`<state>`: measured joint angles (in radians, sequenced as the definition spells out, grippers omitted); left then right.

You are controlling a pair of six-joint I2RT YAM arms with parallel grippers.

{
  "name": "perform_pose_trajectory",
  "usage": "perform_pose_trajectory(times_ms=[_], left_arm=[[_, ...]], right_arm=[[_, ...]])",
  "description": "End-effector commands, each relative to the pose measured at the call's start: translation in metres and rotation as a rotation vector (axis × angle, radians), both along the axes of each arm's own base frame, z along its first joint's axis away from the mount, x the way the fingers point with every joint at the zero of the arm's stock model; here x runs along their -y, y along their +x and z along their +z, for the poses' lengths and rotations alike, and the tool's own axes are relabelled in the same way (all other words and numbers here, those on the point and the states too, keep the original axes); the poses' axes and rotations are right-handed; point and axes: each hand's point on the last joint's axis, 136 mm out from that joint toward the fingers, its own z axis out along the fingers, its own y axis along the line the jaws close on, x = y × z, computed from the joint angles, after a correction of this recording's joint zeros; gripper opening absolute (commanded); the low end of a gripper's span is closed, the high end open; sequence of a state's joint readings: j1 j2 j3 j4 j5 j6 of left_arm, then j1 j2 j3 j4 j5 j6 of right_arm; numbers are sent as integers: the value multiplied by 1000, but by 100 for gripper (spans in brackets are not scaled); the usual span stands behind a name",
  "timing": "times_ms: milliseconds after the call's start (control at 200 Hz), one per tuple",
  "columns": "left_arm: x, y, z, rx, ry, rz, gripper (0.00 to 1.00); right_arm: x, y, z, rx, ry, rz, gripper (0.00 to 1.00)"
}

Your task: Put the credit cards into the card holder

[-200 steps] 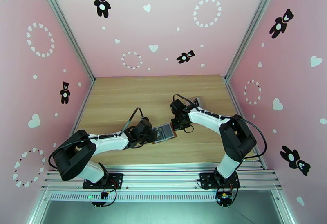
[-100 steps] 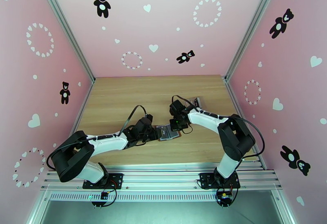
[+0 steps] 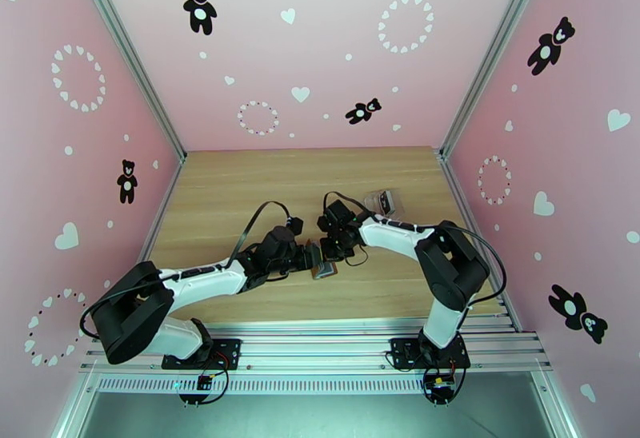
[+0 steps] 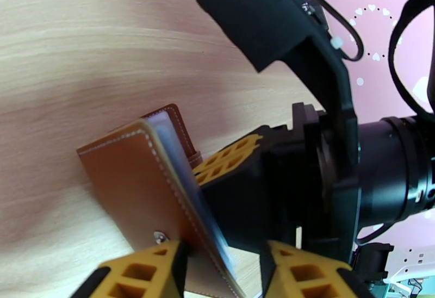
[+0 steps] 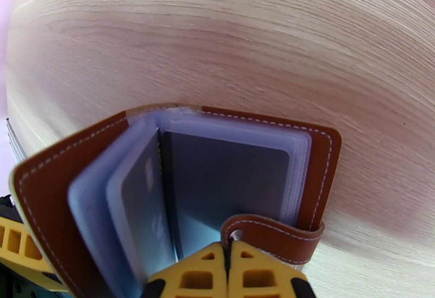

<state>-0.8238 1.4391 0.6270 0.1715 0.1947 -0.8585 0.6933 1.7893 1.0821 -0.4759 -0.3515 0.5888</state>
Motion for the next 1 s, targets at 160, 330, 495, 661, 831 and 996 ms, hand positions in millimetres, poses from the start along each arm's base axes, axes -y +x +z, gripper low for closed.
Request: perform_pose_trajectory(times_ms=[160,330,495,661,831,996], left_arm=[[3,5,-8,10,30,9,37],[10,10,-11,7,51,-4,33],[22,13,-14,0,66,-31,26],[36,11,-18,0,89,-68,18],[55,9,-14,4,87,-135,26],[57,7,-17,5,106,-136,56]], right_arm=[[23,-2,21,47,15,-65,0],[49,2,29,60,6,-122,0],[61,4,29,52,3,-151,0],[67,6,34,64,18,-166,0],[65,5,27,41,24,-163,0],[75,9,27,59,12,-194,0]])
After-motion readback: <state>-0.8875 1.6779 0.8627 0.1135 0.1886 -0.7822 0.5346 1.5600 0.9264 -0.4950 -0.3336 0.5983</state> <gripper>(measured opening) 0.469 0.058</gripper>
